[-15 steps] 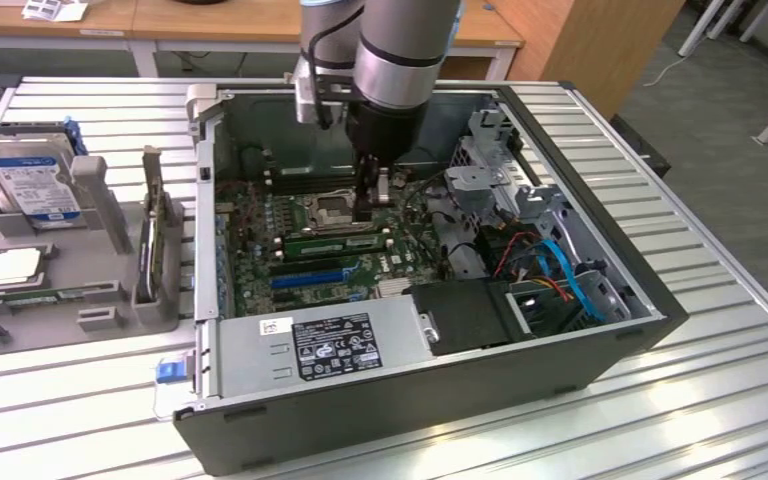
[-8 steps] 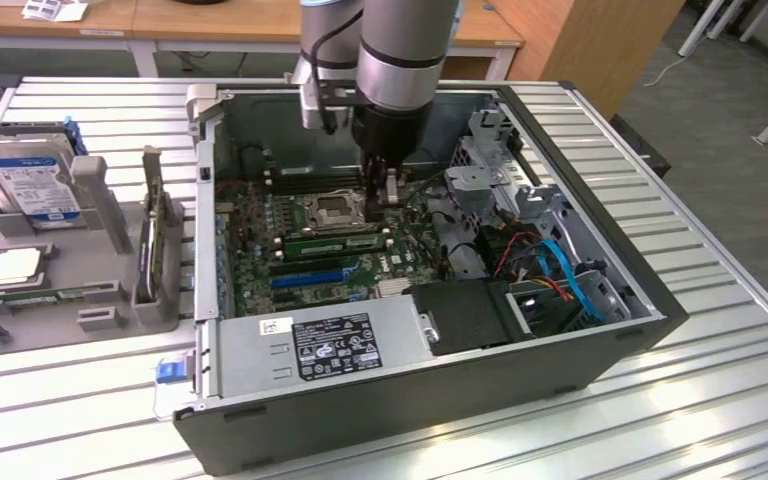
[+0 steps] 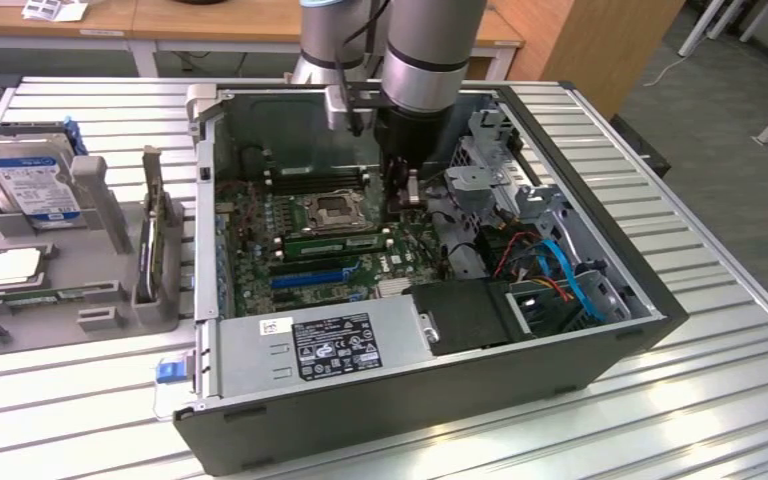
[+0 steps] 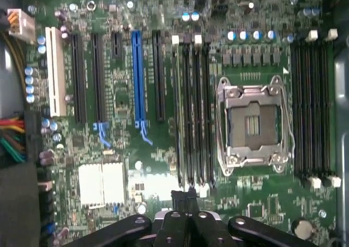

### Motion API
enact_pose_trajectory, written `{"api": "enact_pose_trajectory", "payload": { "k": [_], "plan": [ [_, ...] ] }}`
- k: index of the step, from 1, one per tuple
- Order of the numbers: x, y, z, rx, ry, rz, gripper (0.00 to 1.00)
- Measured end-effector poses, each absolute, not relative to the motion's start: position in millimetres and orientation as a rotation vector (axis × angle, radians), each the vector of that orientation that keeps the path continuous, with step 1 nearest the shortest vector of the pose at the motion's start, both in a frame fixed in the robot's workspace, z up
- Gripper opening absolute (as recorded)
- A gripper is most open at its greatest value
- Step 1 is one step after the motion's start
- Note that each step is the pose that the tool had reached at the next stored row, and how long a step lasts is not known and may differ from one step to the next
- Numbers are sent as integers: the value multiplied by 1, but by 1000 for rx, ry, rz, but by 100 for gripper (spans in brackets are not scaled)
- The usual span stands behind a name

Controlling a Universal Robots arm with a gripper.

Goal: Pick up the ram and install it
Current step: 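Press down the ram until it locks into place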

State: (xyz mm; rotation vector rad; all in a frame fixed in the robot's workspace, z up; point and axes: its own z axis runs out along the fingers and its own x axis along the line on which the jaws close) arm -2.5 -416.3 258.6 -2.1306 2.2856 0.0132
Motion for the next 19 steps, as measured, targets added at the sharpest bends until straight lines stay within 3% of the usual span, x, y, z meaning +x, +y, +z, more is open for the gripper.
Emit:
{"api": "enact_pose_trajectory", "payload": {
  "k": [2,19],
  "plan": [
    [1,-417,259,-2138,2295,31,11],
    [-10,-418,232,-2140,2296,30,11]
  ]
}}
